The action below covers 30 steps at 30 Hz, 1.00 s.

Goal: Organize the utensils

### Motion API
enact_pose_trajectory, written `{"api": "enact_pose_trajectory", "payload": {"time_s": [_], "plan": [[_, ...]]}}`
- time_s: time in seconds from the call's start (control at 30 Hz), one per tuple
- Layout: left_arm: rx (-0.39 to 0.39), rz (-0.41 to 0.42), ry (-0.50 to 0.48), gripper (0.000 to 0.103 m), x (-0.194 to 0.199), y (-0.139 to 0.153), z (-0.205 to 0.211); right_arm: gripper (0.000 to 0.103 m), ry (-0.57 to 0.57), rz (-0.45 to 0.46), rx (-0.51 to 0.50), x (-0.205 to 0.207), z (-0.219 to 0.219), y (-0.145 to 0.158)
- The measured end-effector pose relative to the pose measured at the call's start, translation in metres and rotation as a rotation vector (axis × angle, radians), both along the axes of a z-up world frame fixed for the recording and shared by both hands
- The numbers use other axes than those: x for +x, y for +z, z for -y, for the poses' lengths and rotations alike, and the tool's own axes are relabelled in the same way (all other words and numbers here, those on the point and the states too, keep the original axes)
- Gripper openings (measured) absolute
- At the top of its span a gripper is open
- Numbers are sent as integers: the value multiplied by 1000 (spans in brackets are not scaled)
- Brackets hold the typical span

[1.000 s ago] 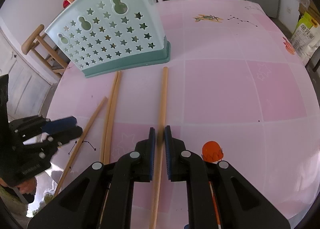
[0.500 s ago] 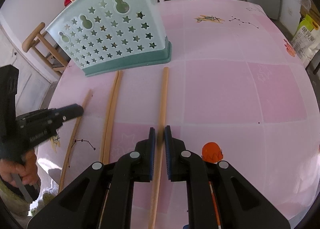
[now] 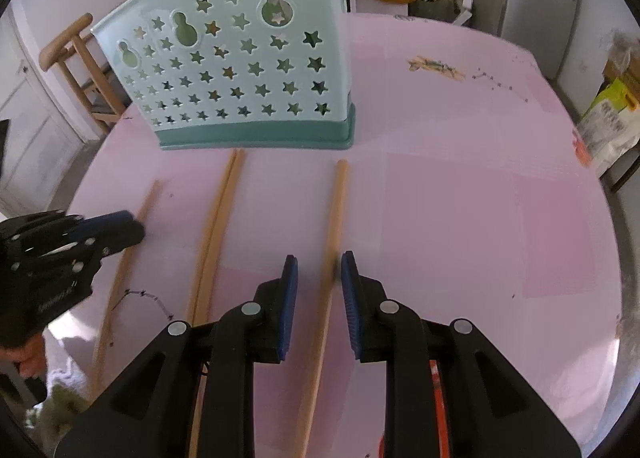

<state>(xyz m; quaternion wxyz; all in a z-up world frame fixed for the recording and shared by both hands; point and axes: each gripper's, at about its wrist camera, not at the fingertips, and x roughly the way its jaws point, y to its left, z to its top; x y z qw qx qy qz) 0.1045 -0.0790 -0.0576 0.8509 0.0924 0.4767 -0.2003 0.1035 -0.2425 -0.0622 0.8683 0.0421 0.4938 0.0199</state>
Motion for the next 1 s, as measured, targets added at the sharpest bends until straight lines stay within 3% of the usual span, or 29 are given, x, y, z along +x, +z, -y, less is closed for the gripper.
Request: {"api": "enact_pose_trajectory", "payload": {"time_s": [0.13, 0.3, 0.43, 0.53, 0.7, 1.0], "plan": [[15, 18, 3, 15, -3, 0, 7, 22, 1, 8, -40, 6, -3, 0], [-3, 34, 17, 10, -5, 1, 5, 8, 14, 19, -44, 12, -8, 0], [-64, 7, 51, 4, 4, 1, -7, 7, 10, 31, -64, 14, -13, 0], [-115, -20, 76, 4, 11, 2, -13, 7, -6, 36, -4, 15, -7, 2], [-249, 24, 110, 4, 12, 22, -36, 7, -33, 112, 51, 9, 5, 29], [-523, 176, 106, 4, 0, 88, -80, 7, -69, 278, 158, -11, 25, 87]]}}
